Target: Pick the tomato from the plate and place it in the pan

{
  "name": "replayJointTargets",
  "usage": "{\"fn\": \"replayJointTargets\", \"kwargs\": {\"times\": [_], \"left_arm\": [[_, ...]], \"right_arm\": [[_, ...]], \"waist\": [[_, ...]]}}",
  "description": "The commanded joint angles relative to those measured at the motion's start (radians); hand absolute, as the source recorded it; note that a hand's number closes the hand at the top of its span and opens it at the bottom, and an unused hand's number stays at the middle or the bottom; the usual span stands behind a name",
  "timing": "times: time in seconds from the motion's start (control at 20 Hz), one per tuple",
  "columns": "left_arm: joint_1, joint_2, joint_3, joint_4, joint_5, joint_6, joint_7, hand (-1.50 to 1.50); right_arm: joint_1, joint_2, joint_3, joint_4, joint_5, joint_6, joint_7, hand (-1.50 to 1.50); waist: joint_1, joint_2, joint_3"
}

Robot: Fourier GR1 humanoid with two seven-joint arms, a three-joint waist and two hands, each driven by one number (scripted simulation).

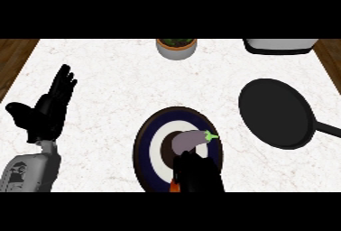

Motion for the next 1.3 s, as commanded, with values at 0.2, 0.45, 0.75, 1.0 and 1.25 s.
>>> {"fn": "replayJointTargets", "kwargs": {"times": [0.2,0.45,0.75,1.0,1.25], "left_arm": [[0.028,-0.003,0.009,0.007,0.010,-0.022,-0.050,0.00],[0.020,-0.022,-0.002,0.049,-0.022,0.002,-0.082,0.00],[-0.018,-0.028,-0.011,0.025,-0.017,0.005,-0.021,0.00],[0.000,-0.033,-0.010,0.044,-0.024,0.002,-0.049,0.00],[-0.026,-0.008,0.010,0.019,0.002,-0.020,-0.004,0.00]], "right_arm": [[-0.100,0.001,-0.018,-0.150,0.092,-0.057,0.180,1.50],[-0.110,-0.016,-0.241,-0.267,-0.066,-0.120,0.049,1.50],[-0.138,-0.114,-0.598,-0.231,-0.378,-0.195,-0.112,1.50],[-0.168,-0.246,-0.816,-0.009,-0.495,-0.228,-0.292,1.50],[-0.219,-0.337,-0.916,0.288,-0.454,-0.361,-0.484,1.50]], "waist": [[0.006,0.004,0.000],[0.002,0.007,0.001],[0.001,0.011,0.002],[0.006,0.010,0.002],[0.014,0.012,0.002]]}}
